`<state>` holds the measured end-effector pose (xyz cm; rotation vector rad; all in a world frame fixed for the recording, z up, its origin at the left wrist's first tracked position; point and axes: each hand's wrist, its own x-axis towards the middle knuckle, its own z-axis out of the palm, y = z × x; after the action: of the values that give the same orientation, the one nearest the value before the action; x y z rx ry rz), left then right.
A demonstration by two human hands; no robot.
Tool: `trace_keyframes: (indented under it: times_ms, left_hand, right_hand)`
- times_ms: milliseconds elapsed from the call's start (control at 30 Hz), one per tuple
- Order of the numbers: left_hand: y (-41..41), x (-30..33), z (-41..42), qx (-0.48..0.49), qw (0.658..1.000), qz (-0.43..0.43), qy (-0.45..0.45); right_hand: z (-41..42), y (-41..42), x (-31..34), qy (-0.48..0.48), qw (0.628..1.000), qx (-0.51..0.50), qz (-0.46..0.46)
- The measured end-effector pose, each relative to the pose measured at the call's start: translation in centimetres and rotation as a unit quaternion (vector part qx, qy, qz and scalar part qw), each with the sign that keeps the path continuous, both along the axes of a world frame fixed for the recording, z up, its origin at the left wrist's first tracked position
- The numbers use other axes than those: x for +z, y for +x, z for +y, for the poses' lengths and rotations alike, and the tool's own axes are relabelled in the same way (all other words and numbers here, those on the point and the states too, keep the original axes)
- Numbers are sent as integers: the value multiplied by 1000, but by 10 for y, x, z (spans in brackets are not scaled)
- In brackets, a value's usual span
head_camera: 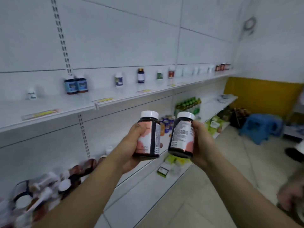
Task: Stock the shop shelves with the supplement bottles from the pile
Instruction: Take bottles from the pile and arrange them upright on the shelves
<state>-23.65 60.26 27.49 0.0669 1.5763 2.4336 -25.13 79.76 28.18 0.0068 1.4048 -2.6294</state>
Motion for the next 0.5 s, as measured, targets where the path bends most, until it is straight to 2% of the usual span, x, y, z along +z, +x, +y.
trace_keyframes:
  times_ms: [100,200,300,500]
  left_hand:
    - [-37,9,78,-63,997,-9,43]
    - [-73,11,138,-86,993,30,78]
    - [-105,12,182,-66,994,75,45]
    - [-182,1,235,-85,993,80,14]
  right_hand:
    - [79,-17,15,50,998,-39,8]
    - [138,-40,23,91,993,-77,6]
    - [177,-65,25,106,990,-86,17]
    - [229,-131,14,130,984,-77,93]
